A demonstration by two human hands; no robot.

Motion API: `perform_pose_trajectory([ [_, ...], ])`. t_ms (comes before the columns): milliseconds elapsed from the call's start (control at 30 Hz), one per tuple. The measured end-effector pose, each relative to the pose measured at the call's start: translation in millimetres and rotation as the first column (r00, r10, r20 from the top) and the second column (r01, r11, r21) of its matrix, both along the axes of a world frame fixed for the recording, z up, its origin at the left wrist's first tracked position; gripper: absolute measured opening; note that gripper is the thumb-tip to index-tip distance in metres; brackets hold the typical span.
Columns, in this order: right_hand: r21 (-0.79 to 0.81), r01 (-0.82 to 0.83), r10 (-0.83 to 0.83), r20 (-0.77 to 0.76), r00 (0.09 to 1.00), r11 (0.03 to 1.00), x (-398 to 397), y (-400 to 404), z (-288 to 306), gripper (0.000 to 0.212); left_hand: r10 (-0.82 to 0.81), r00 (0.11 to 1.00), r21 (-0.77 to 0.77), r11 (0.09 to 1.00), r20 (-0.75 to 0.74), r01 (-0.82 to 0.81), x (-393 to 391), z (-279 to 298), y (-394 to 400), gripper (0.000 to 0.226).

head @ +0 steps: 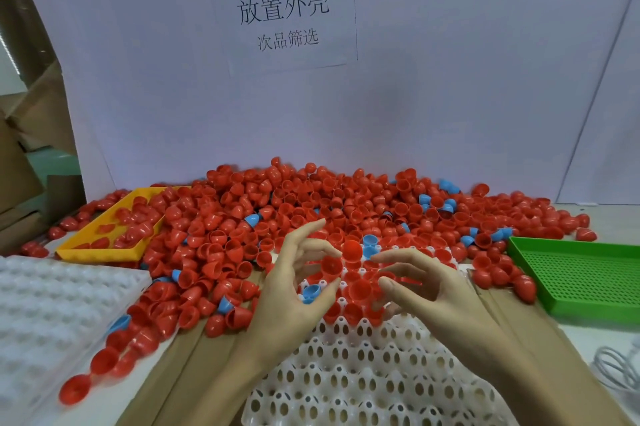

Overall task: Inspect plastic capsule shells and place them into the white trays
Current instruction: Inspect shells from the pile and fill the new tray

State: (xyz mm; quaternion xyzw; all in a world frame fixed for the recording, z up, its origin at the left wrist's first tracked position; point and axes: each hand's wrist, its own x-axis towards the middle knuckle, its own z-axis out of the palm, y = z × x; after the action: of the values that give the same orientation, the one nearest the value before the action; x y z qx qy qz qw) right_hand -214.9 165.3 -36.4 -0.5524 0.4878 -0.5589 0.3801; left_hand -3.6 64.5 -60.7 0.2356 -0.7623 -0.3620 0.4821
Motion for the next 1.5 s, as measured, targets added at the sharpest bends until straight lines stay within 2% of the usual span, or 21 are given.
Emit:
perform_pose_trajectory([
  [167, 0.123, -0.091, 0.089, 0.023, 0.996, 0.988, 1.8, -7.2, 3.0, 0.021, 0.076, 0.997, -0.001, 0.997, -0.015, -0.076, 8.7, 1.4, -9.3, 0.084],
  [300, 0.265, -0.146, 0.161, -0.035, 0.986, 0.953, -5.2, -41.0, 21.9, 0.045, 0.091, 0.993, 0.064, 0.994, -0.079, -0.086, 18.9, 6.7, -21.8, 0.088],
  [333, 0.262, -0.122, 0.131, -0.020, 0.991, 0.957, -8.0, -54.3, 29.1, 0.050, 0.089, 0.991, 0.080, 0.994, -0.098, -0.081, 20.2, 7.1, -23.9, 0.089],
  [400, 0.221, -0.049, 0.027, 0.105, 0.994, 0.974, -12.2, -82.3, 42.5, 0.061, 0.088, 0.988, 0.103, 0.992, -0.129, -0.075, 21.9, 7.5, -26.3, 0.089],
  [467, 0.175, 0.012, -0.047, 0.196, 0.980, 0.985, -13.5, -104.2, 49.8, 0.079, 0.080, 0.986, 0.117, 0.991, -0.143, -0.064, 22.9, 6.5, -27.1, 0.088],
  [533, 0.187, 0.069, -0.099, 0.158, 0.982, 0.980, -10.7, -114.5, 48.2, 0.094, 0.072, 0.989, 0.109, 0.992, -0.128, -0.058, 22.5, 4.6, -26.9, 0.087],
  [567, 0.194, 0.082, -0.108, 0.131, 0.985, 0.978, -7.5, -114.9, 45.1, 0.094, 0.062, 0.991, 0.106, 0.993, -0.116, -0.050, 21.9, 4.2, -26.8, 0.087],
  [633, 0.191, 0.066, -0.084, 0.088, 0.993, 0.979, 0.1, -107.7, 37.6, 0.077, 0.034, 0.994, 0.109, 0.994, -0.107, -0.023, 21.1, 3.7, -27.2, 0.087],
  [700, 0.175, -0.018, 0.016, 0.014, 1.000, 0.984, 5.5, -91.2, 31.2, 0.056, 0.023, 0.995, 0.091, 0.996, -0.102, -0.014, 19.7, 3.7, -26.7, 0.087],
  [800, 0.133, -0.151, 0.174, -0.185, 0.967, 0.980, 11.2, -58.5, 28.2, 0.046, -0.009, 0.998, 0.073, 0.997, -0.060, 0.013, 15.9, 4.3, -22.7, 0.084],
  [867, 0.091, -0.129, 0.149, -0.256, 0.955, 0.987, 13.4, -43.8, 26.0, 0.039, -0.033, 0.999, 0.074, 0.997, -0.031, 0.035, 12.9, 4.4, -17.7, 0.080],
  [967, 0.035, -0.054, 0.061, -0.249, 0.967, 0.998, 11.2, -32.0, 20.0, 0.033, -0.087, 0.995, 0.098, 0.991, -0.039, 0.091, 8.6, 4.2, -10.4, 0.076],
  [1067, 0.023, -0.048, 0.052, -0.216, 0.975, 0.999, 6.3, -23.6, 12.6, 0.031, -0.153, 0.984, 0.174, 0.970, -0.095, 0.168, 7.1, 9.2, -4.7, 0.068],
  [1167, 0.008, -0.041, 0.042, -0.214, 0.976, 0.999, 1.9, -16.4, 7.2, 0.030, -0.158, 0.982, 0.234, 0.956, -0.107, 0.179, 7.0, 13.7, 0.5, 0.038],
  [1367, -0.007, -0.079, 0.075, -0.243, 0.967, 0.997, 2.9, -10.9, 2.5, 0.033, -0.131, 0.991, 0.270, 0.955, 0.013, 0.123, 4.9, 15.7, 6.7, 0.012],
  [1500, -0.030, -0.086, 0.076, -0.260, 0.963, 0.996, 5.6, -10.4, -0.9, 0.033, -0.129, 0.990, 0.290, 0.951, 0.051, 0.109, 4.3, 11.5, 6.6, 0.005],
])
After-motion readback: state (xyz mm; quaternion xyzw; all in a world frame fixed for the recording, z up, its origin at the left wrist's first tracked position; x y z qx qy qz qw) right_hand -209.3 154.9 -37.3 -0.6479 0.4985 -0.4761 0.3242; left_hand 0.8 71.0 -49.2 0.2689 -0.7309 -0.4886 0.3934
